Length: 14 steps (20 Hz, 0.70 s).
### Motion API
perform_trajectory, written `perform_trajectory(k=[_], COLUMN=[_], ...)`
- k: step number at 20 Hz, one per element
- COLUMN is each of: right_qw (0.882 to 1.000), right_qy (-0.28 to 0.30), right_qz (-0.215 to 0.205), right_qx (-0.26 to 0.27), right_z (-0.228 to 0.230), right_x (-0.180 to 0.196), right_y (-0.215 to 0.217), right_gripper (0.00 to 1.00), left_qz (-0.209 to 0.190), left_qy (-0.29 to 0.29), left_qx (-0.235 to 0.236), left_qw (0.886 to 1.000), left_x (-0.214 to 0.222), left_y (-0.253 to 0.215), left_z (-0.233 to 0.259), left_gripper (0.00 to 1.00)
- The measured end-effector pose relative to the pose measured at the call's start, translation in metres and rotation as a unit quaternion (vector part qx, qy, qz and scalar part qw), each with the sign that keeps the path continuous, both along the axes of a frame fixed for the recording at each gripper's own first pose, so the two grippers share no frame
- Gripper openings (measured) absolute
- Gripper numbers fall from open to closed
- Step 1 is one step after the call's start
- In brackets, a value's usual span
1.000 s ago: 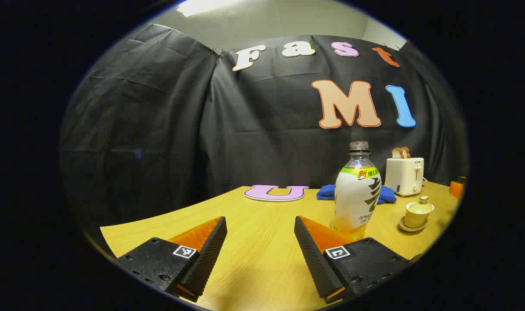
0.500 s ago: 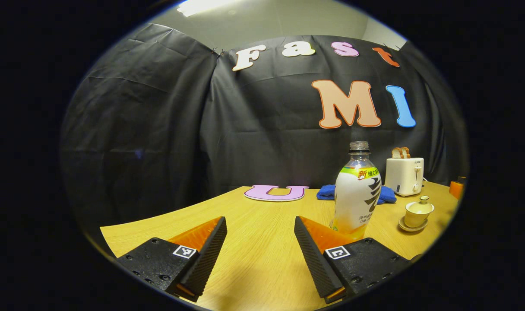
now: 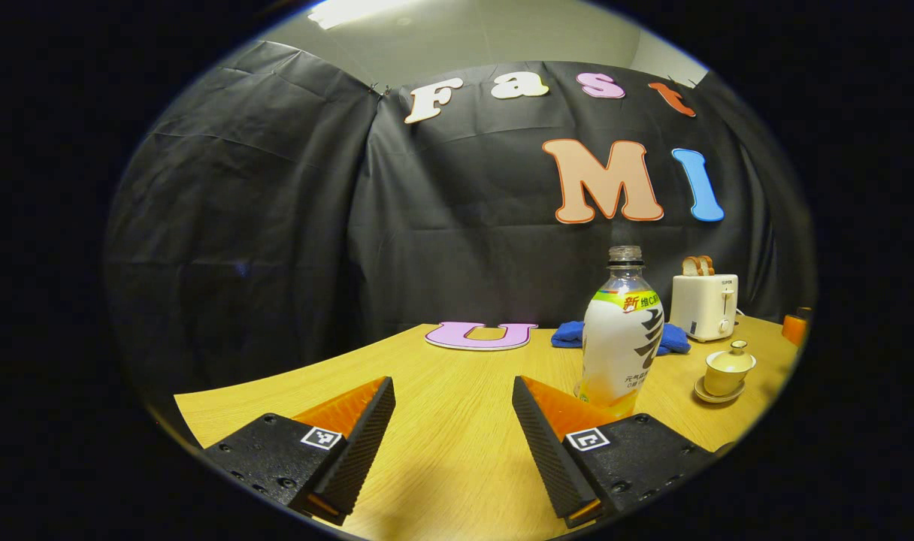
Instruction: Open the teacup lid with one hand, grasp the water bottle and pour water into the teacup with the other hand; after pouring, place the water bottle on the coaster and then close the teacup lid.
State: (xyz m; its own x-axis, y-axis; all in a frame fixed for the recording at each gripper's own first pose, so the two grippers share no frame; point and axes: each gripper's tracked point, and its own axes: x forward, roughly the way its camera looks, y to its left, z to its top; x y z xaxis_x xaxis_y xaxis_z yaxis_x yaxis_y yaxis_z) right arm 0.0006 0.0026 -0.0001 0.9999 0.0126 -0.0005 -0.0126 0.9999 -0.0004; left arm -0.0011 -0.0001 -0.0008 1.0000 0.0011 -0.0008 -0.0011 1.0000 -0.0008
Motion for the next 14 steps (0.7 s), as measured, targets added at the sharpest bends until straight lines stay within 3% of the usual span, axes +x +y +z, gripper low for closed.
perform_trajectory(k=[8,10,11,14], right_qw=[0.999,0.998,0.997,0.992], right_qy=[0.001,0.003,0.004,0.006], right_qz=[0.033,0.063,0.082,0.123], right_qx=[0.002,0.003,0.003,0.005], right_z=[0.0,-0.001,-0.001,-0.002], right_x=[0.001,0.0,-0.001,0.001], right_y=[0.013,0.026,0.033,0.048], right_gripper=[0.99,1.0,0.94,0.99], left_qz=[0.0,0.0,0.0,0.0], left_qy=[0.0,0.0,0.0,-0.001], left_qx=[0.0,0.0,0.0,0.0], left_qw=[1.0,1.0,1.0,1.0], left_x=[0.0,0.0,-0.001,0.0], left_y=[0.0,0.0,-0.001,0.0], left_z=[0.0,0.0,0.001,0.0], left_gripper=[0.92,0.92,0.92,0.92])
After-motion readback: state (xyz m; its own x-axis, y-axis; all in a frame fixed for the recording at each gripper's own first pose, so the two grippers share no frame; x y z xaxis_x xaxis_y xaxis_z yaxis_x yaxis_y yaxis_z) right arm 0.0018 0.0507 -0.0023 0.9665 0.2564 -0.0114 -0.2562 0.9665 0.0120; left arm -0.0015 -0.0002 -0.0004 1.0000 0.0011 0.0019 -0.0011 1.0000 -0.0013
